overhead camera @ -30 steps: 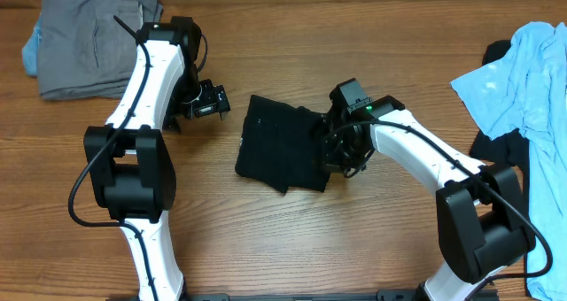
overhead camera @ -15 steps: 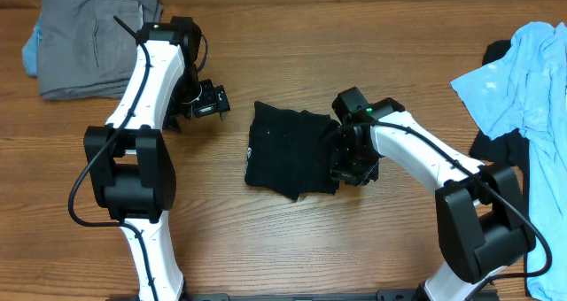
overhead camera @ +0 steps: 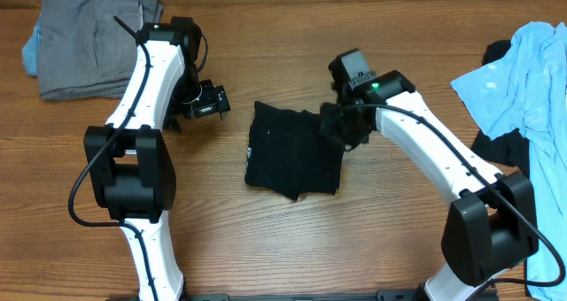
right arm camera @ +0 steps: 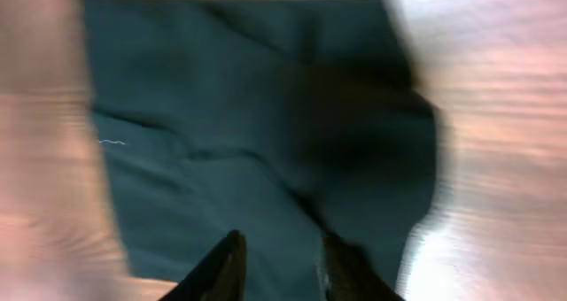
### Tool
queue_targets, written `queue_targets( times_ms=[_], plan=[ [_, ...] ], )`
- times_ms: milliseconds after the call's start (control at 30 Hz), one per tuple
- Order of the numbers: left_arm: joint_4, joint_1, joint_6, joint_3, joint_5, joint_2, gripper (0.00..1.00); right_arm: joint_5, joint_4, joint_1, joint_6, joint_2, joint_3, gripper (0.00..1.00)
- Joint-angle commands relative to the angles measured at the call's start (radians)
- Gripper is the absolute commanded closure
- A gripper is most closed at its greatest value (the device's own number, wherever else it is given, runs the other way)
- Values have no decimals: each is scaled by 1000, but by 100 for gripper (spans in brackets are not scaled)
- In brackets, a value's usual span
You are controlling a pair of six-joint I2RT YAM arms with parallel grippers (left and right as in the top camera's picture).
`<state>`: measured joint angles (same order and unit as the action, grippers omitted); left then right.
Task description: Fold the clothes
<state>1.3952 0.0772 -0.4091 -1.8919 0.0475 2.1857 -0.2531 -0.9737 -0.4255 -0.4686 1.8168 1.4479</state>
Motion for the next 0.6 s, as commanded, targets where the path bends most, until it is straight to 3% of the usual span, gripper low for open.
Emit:
queue_targets(
  times_ms=[0, 267, 567],
  plan=[
    [-3, 8, 21, 3, -3, -1, 0, -223, 68, 2, 131, -10, 24, 71],
    [-4, 8, 21, 3, -3, 0, 0, -361, 204, 10, 163, 126, 5, 71],
    [-10, 8, 21, 3, -3, 0, 0, -355, 137, 142, 212, 294, 4, 68]
  ],
)
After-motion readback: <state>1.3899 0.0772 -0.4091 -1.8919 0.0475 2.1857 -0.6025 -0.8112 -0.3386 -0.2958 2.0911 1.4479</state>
